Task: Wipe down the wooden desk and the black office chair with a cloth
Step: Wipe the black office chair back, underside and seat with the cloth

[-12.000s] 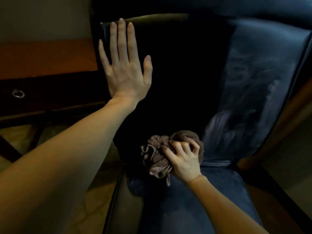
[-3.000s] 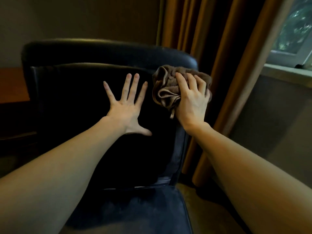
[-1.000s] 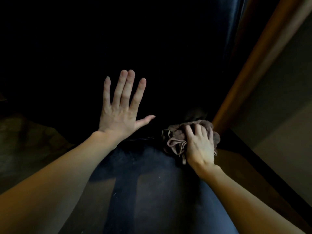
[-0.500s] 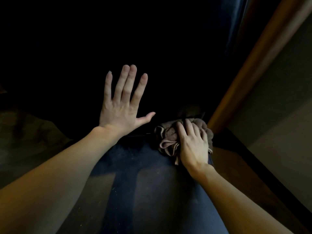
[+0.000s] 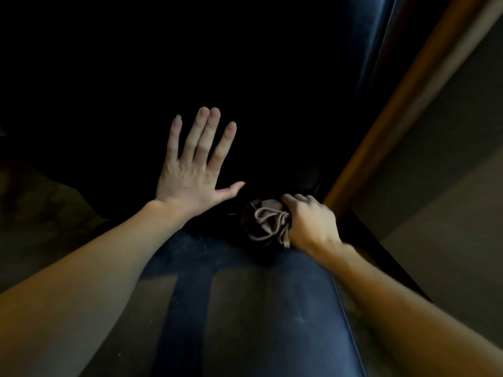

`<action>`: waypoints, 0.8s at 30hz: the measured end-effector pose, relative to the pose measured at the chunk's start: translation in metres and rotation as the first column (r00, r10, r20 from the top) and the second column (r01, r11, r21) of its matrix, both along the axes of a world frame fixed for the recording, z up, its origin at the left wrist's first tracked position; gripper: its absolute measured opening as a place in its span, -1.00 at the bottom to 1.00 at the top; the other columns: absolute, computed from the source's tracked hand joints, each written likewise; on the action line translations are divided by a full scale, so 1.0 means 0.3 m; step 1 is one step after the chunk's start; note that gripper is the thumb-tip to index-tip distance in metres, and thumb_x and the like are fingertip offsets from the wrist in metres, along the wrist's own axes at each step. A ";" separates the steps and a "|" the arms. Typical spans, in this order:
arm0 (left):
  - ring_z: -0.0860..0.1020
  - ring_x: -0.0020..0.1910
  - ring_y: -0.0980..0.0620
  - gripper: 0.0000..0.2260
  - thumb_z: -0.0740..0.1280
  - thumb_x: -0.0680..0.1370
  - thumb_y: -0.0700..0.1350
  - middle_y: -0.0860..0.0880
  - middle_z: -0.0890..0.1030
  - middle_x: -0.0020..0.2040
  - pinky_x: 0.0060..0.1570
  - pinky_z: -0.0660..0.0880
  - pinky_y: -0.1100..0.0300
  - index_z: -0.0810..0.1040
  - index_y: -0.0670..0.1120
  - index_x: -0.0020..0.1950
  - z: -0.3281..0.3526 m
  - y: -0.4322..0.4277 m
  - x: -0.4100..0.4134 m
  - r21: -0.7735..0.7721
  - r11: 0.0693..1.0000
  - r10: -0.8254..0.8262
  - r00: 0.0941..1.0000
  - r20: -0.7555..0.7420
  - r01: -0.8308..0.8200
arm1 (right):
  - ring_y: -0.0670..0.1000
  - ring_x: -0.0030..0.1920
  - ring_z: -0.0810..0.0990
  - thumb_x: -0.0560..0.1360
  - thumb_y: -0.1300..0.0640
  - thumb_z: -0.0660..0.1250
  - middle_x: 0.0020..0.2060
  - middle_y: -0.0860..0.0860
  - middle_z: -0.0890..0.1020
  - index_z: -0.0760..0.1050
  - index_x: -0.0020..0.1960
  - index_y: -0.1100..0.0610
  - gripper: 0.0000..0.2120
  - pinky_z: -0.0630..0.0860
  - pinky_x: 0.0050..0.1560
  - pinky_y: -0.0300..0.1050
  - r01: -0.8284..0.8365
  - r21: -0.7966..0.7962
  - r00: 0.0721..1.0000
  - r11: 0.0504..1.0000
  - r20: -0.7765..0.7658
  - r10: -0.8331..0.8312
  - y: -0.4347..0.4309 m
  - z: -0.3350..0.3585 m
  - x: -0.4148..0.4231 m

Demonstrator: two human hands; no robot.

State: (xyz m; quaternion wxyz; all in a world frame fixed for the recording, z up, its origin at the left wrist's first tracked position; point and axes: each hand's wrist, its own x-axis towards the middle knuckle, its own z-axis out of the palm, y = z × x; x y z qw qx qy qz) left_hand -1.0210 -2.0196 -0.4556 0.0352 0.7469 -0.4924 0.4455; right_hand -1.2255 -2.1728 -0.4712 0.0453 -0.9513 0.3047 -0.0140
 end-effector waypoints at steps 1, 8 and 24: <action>-0.05 0.61 -0.24 -0.03 0.16 0.58 0.43 -0.26 -0.10 0.61 0.57 -0.31 -0.21 -0.22 -0.15 0.68 0.001 0.003 -0.004 0.000 1.000 0.008 1.000 0.002 -0.008 | 0.19 0.33 0.49 0.48 0.12 0.41 0.27 0.05 0.56 0.43 0.44 0.00 -0.47 0.51 0.20 0.10 -0.007 -0.058 0.996 0.998 0.089 0.013 0.028 -0.016 -0.033; -0.10 0.62 -0.22 -0.01 0.14 0.57 0.43 -0.26 -0.15 0.61 0.54 -0.36 -0.21 -0.30 -0.15 0.65 0.009 0.006 -0.022 0.030 1.000 0.005 1.000 -0.018 -0.005 | 0.26 0.35 0.37 0.54 0.18 0.31 0.32 0.17 0.41 0.32 0.51 0.03 -0.45 0.29 0.41 0.18 0.168 -0.003 0.978 0.986 0.124 -0.166 0.088 -0.155 0.042; 0.21 0.63 -0.19 -0.53 0.25 0.67 -0.04 -0.23 0.26 0.62 0.55 0.09 -0.34 0.39 -0.11 0.58 0.053 0.627 0.207 -0.063 0.987 -0.148 0.988 -0.044 0.145 | 0.16 0.31 0.40 0.62 0.17 0.11 0.20 0.08 0.52 0.49 0.22 0.08 -0.74 0.12 0.47 0.18 0.250 0.162 0.920 0.955 0.268 -0.286 0.722 -0.179 0.598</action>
